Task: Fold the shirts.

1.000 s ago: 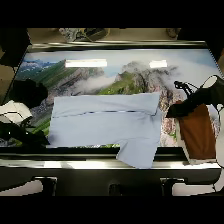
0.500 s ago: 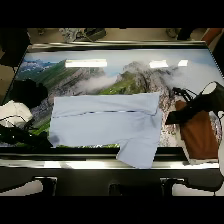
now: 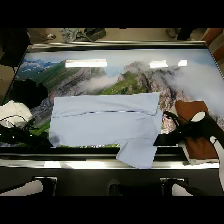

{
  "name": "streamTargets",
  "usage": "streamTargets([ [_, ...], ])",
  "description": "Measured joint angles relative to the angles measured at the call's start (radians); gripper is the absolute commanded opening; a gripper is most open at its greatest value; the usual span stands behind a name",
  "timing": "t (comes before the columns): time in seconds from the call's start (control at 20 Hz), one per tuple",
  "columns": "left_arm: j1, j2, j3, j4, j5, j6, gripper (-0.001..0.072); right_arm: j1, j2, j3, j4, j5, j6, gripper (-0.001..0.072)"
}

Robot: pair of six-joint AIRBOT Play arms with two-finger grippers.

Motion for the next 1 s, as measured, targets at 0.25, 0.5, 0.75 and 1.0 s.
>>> streamTargets([
  [0.25,0.001,0.002,0.000,-0.002,0.002,0.009,0.0039,0.000,0.014,-0.124,0.059,-0.093,-0.002,0.0156],
  [0.5,0.001,0.011,0.026,-0.014,0.043,0.038,0.0036,-0.001,0.025,-0.127,0.064,-0.129,-0.022,0.0042],
  [0.75,-0.008,0.076,0.165,-0.069,0.055,0.046,0.0033,0.009,0.070,0.050,0.099,-0.085,-0.032,0.0041],
  [1.0,-0.054,0.003,0.420,-0.110,0.056,-0.031,0.0033,0.063,-0.034,0.349,0.122,-0.161,0.024,0.0041],
])
